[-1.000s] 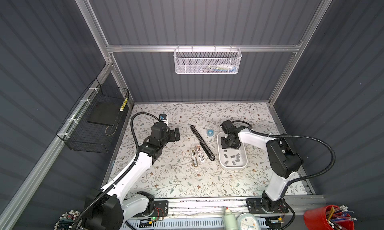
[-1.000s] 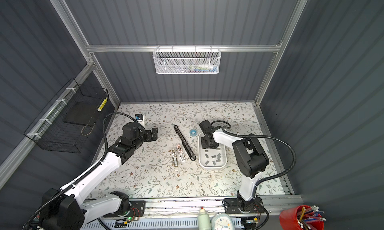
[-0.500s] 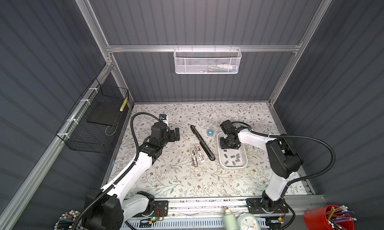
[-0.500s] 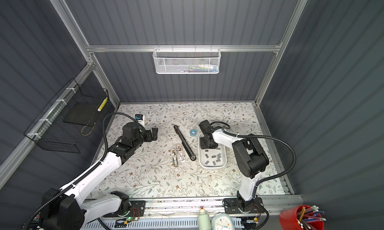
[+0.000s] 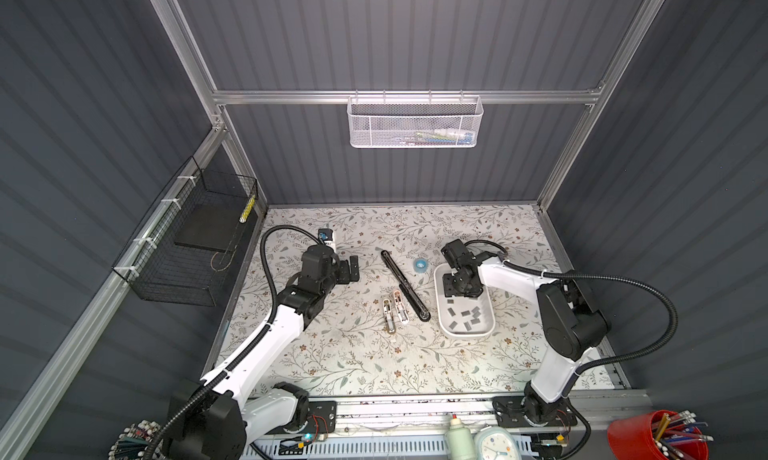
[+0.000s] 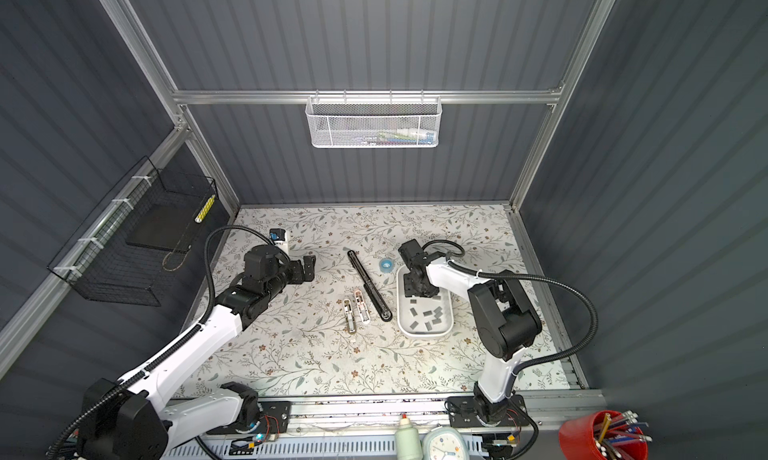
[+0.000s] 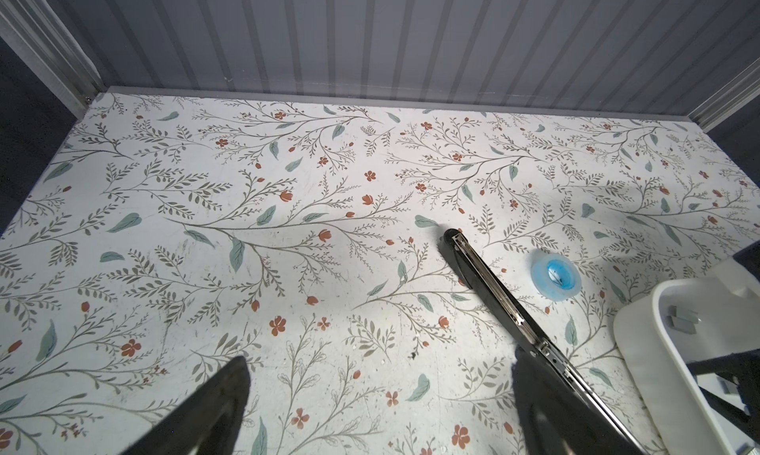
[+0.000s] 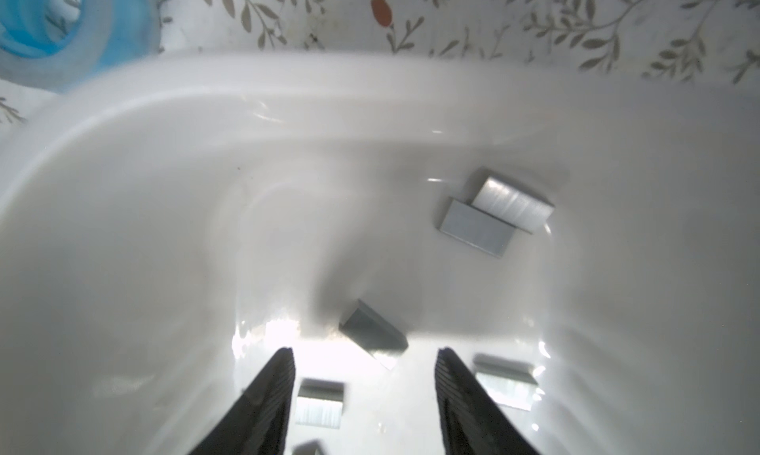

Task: Load the staples into the stapler
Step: 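Close the right gripper on a grey staple strip in the tray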

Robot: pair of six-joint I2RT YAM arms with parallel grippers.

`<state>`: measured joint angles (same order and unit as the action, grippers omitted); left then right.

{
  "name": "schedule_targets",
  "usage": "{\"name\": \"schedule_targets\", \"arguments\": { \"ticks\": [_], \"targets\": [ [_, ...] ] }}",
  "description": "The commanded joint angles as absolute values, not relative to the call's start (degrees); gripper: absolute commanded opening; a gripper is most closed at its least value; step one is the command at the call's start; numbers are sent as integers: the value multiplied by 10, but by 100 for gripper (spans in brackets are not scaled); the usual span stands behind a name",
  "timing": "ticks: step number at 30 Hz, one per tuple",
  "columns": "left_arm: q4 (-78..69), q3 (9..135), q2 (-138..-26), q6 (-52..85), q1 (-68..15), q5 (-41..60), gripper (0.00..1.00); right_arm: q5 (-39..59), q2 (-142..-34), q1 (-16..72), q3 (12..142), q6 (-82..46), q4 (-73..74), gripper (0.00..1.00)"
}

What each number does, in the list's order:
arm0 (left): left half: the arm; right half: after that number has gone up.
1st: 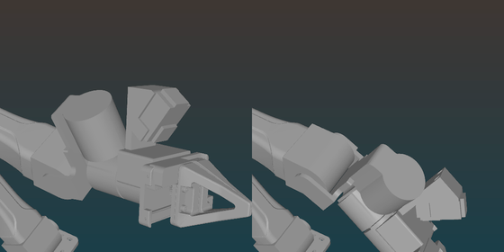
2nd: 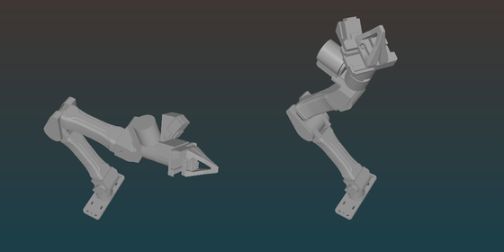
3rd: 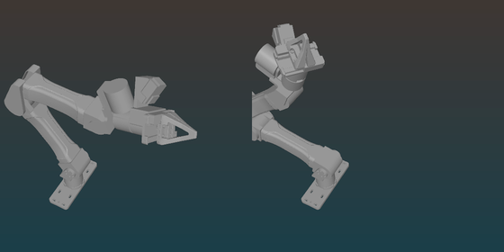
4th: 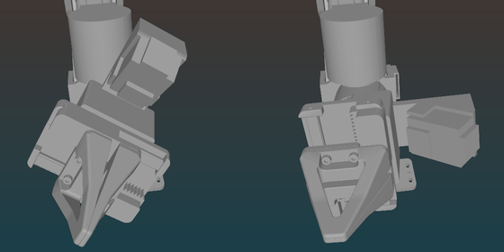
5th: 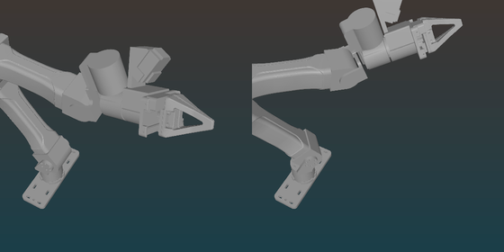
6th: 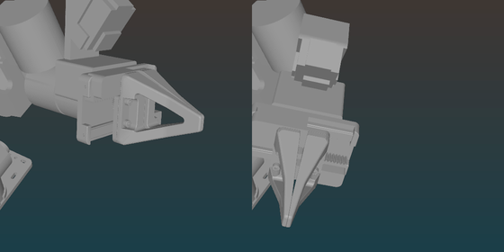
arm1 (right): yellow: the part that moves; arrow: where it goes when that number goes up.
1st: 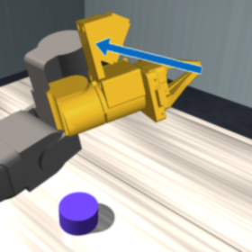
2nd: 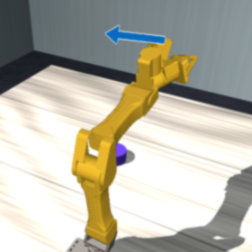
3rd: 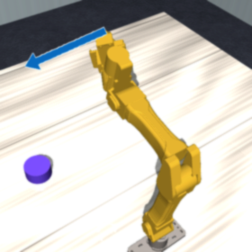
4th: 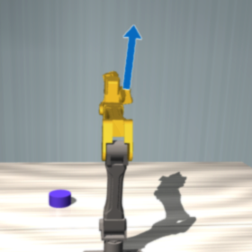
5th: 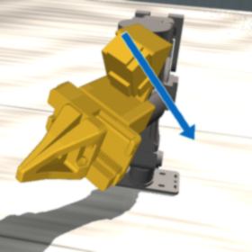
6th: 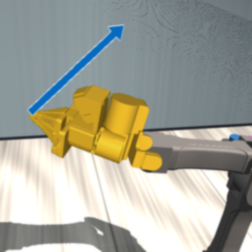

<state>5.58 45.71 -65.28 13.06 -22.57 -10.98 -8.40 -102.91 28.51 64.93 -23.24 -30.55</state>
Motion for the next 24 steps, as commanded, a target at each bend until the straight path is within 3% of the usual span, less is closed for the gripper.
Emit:
{"name": "schedule_targets", "arguments": {
  "ticks": [1,9,19,24],
  "targets": [
    [59,452,-645,126,-228,-118,100,-79,-1052,285,657,-226,-311,59],
    [59,450,-643,126,-228,-119,100,-43,-1045,284,642,-222,-297,58],
    [-26,398,-624,121,-228,-111,100,-46,-1041,293,628,-229,-291,41],
    [-76,369,-591,122,-228,-87,100,-90,-1037,294,632,-230,-293,46]
  ]
}}
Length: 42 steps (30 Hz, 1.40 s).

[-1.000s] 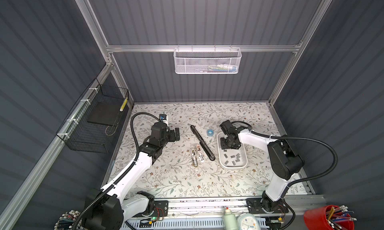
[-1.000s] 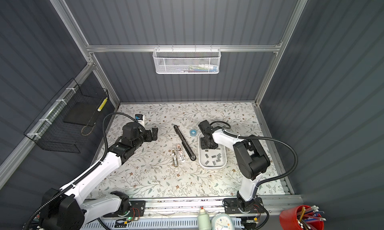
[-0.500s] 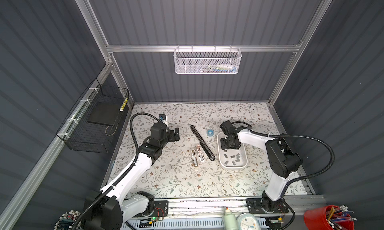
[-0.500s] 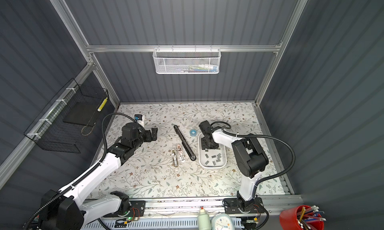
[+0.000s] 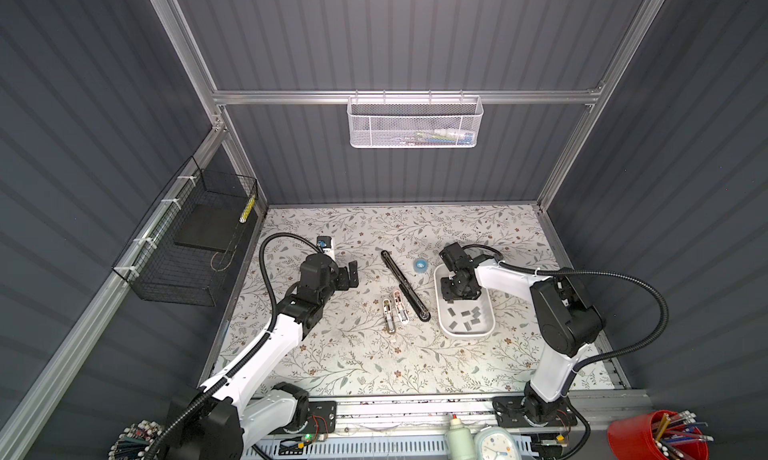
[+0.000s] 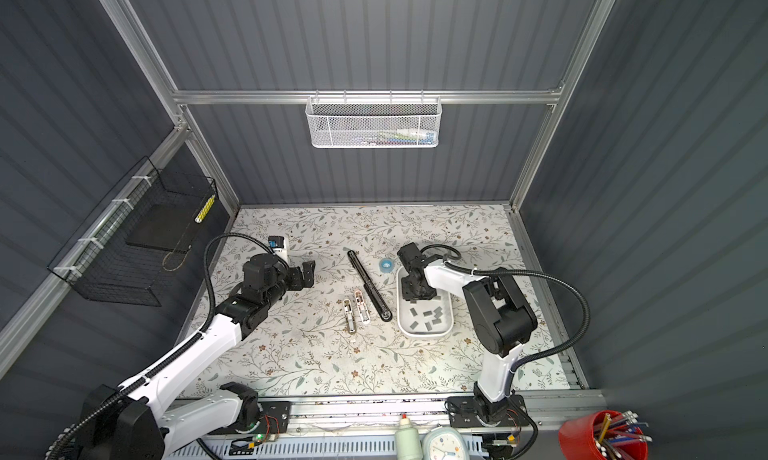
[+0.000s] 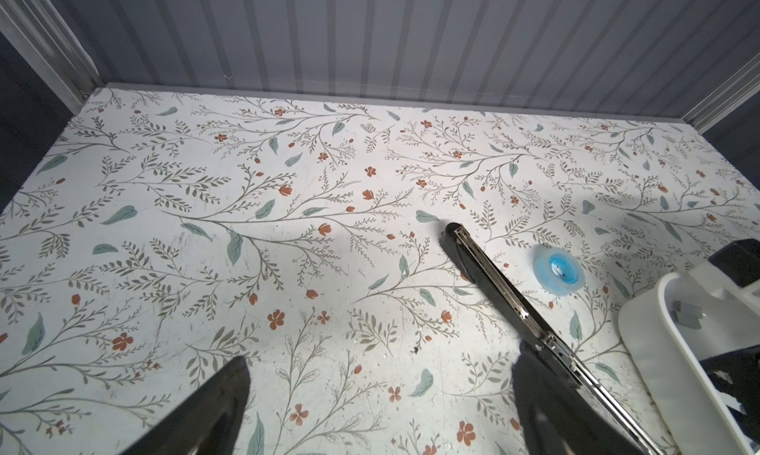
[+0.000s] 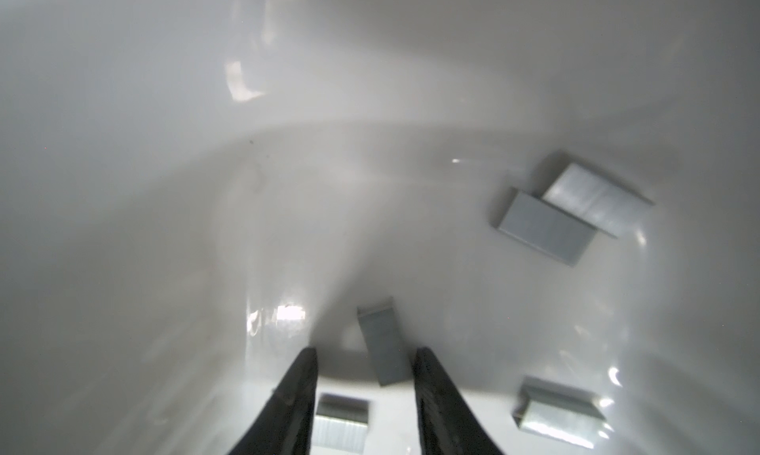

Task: Load the staples into the stapler
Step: 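Close the right gripper on a grey staple strip in the tray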

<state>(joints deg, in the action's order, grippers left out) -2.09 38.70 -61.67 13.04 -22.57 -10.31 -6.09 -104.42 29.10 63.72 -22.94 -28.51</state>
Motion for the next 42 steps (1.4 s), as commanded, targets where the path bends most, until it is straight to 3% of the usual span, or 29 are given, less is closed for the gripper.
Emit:
{"name": "schedule_targets", "arguments": {
  "ticks": [1,8,34,42],
  "targets": [
    [-88,354,-585,122,-228,-82,100,-98,-1039,294,635,-230,-294,46],
    [-83,310,-554,124,-227,-75,100,-131,-1052,294,642,-227,-301,46],
    [-91,310,-543,132,-228,-47,100,-97,-1097,294,670,-220,-311,25],
    [-94,308,-548,134,-227,-43,100,-97,-1101,294,669,-221,-314,23]
  ]
}}
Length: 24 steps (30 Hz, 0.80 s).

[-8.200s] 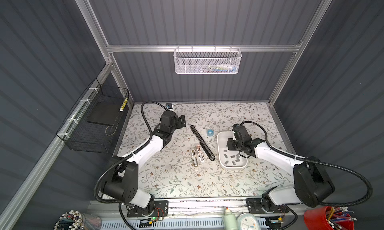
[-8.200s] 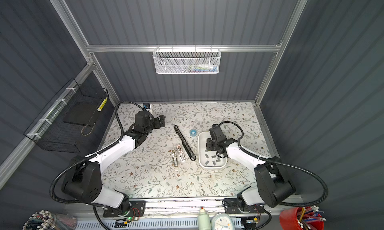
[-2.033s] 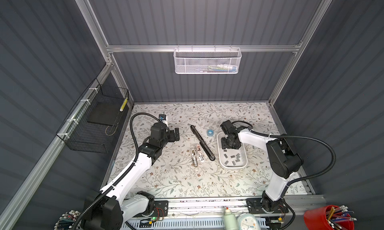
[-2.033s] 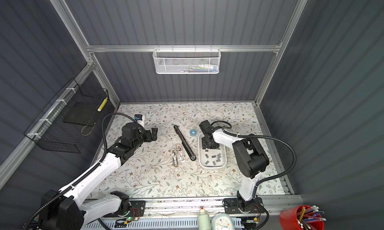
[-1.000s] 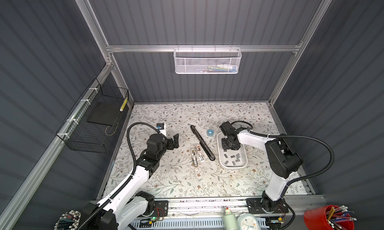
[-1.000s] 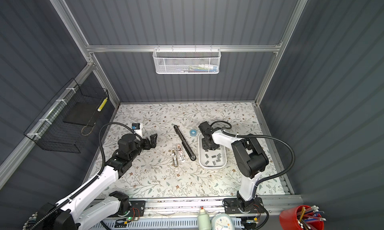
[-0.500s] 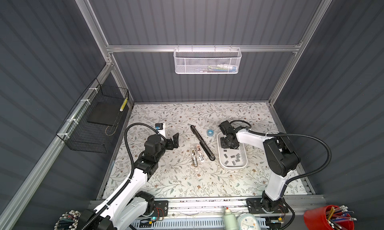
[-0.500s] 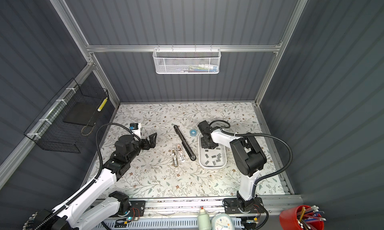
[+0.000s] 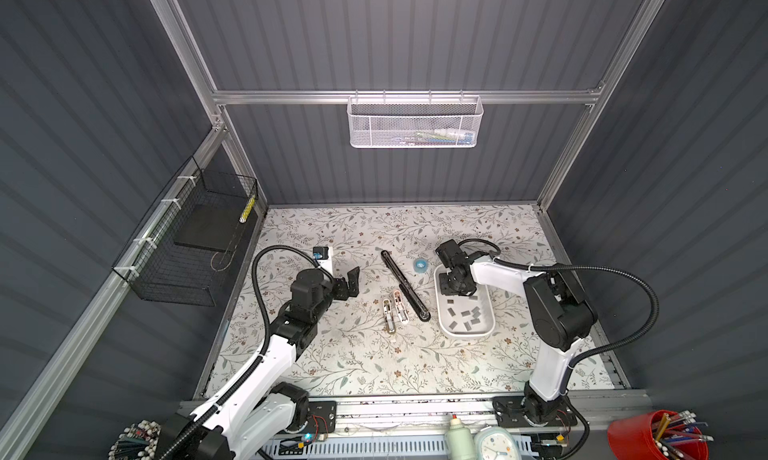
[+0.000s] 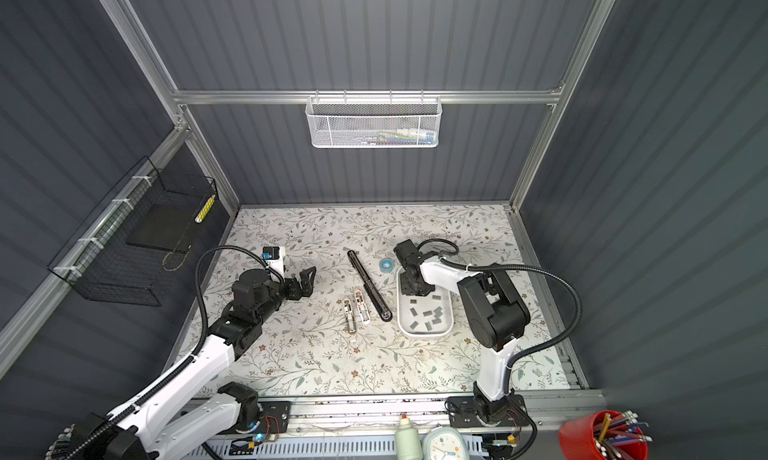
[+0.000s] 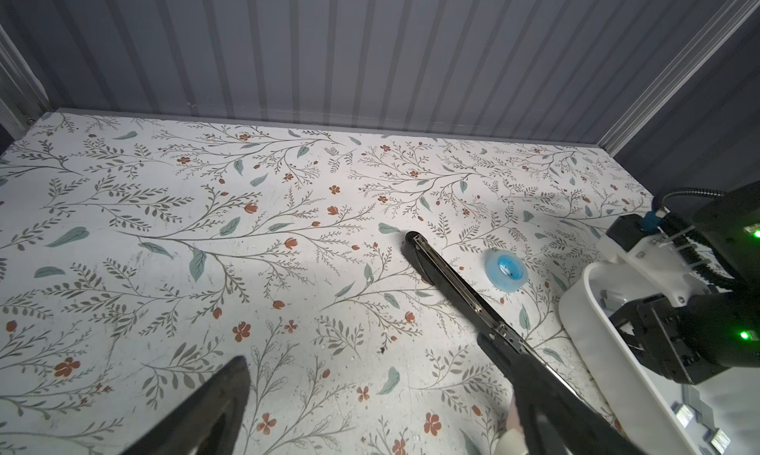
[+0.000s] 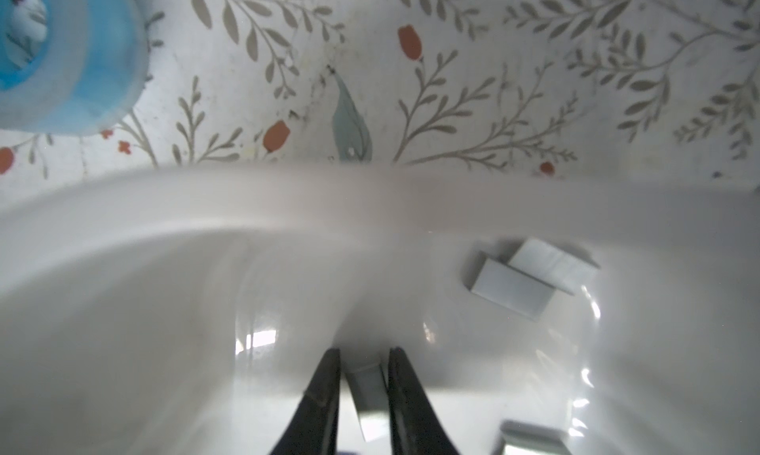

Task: Load the staples into the stapler
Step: 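Close the right gripper on a grey staple strip in the tray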

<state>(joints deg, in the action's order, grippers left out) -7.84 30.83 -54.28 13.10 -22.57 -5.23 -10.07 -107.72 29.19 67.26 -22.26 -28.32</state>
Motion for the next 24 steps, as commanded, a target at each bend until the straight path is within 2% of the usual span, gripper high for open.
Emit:
{"name": "schedule_targets", "arguments": {
  "ticks": [1,16,24],
  "targets": [
    [-94,308,-548,135,-228,-42,100,-98,-1101,294,668,-222,-314,23],
    [-85,299,-523,146,-228,-30,100,-101,-1087,294,654,-228,-316,26],
    [-80,292,-510,158,-228,-10,100,-97,-1084,294,650,-227,-312,23]
  ]
}}
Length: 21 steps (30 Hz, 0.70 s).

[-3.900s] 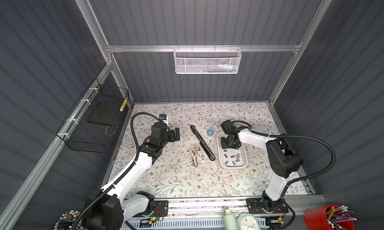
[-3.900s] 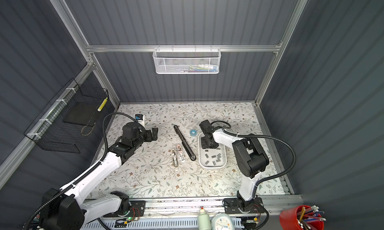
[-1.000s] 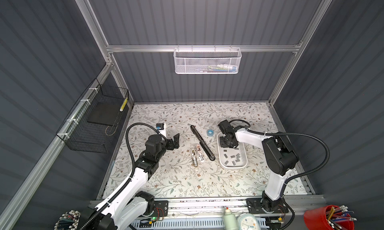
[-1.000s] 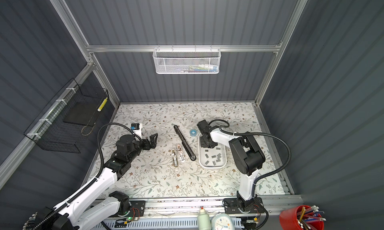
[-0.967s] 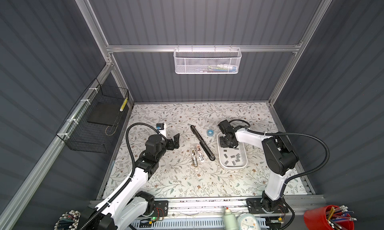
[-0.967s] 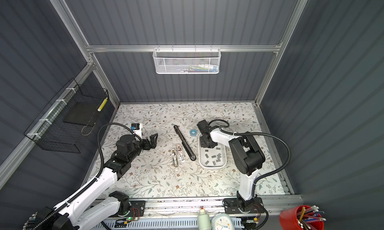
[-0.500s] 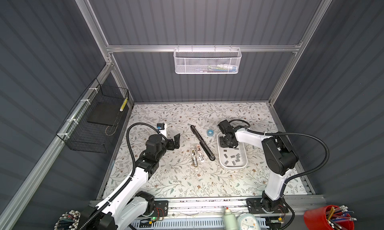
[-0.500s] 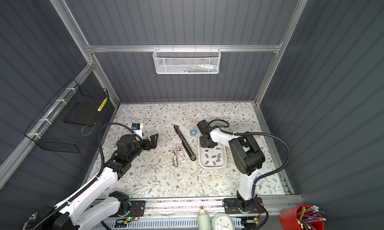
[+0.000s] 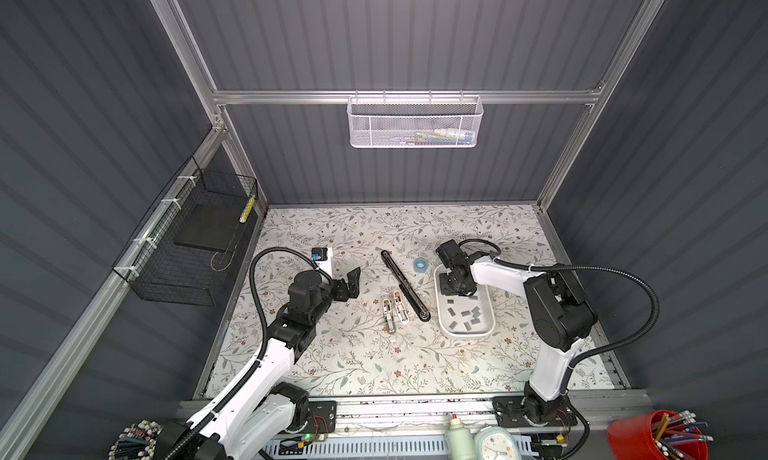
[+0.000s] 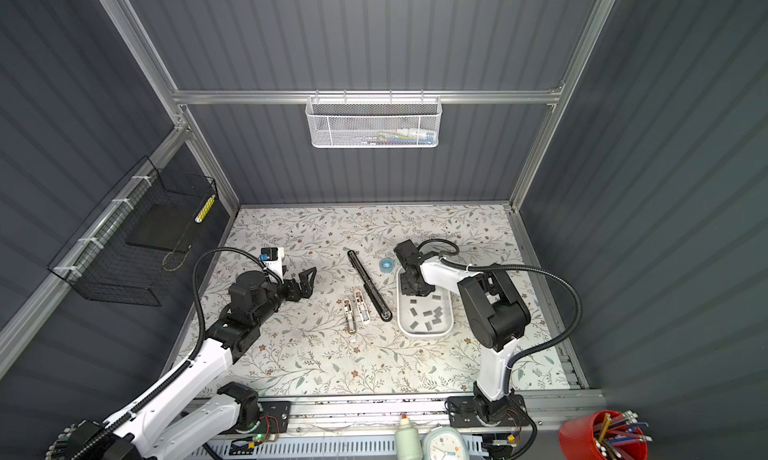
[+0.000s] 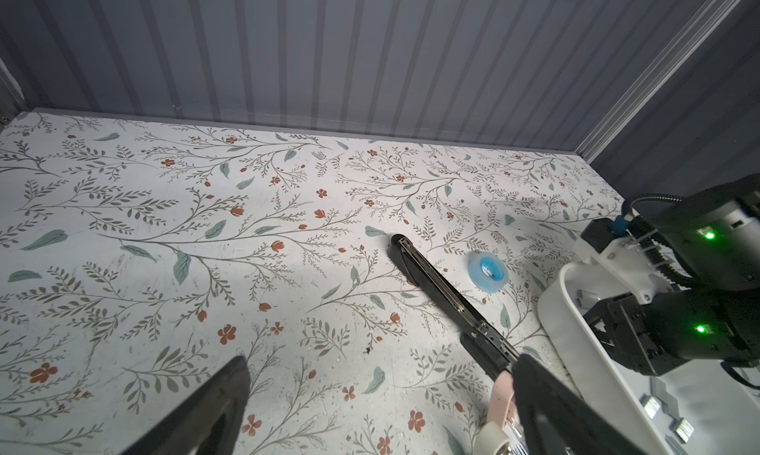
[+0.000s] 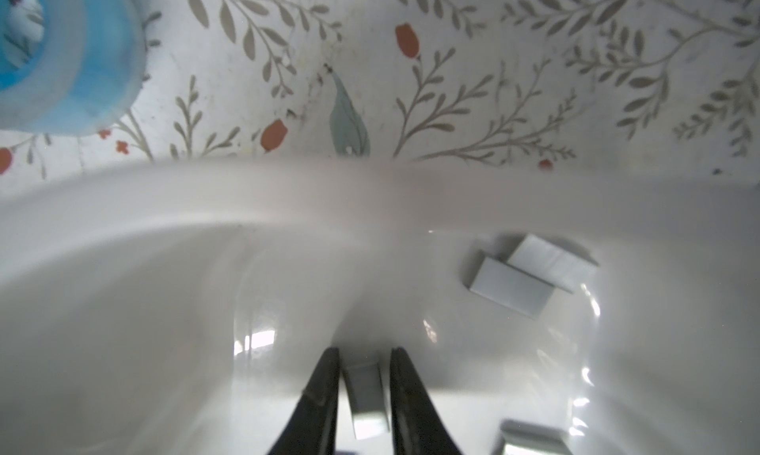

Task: Load the staples into the stapler
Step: 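Close the right gripper on a grey staple strip in the tray, then lift the strip with the right gripper over the pink stapler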

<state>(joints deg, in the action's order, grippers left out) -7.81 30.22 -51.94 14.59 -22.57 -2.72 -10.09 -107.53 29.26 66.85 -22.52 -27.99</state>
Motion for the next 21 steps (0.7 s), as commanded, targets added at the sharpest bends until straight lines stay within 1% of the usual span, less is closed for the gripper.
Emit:
{"name": "schedule_targets", "arguments": {
  "ticks": [1,3,10,17,21],
  "targets": [
    [-79,291,-509,159,-228,-7,100,-98,-1083,294,649,-227,-312,23],
    [-77,290,-507,163,-228,-1,100,-96,-1080,294,646,-228,-312,20],
    [-61,278,-499,181,-228,13,100,-99,-1062,294,635,-230,-307,18],
    [-23,261,-486,201,-228,18,100,-126,-990,294,608,-235,-288,17],
    [-30,238,-482,213,-228,8,100,-147,-948,296,597,-237,-285,15]
  ]
}}
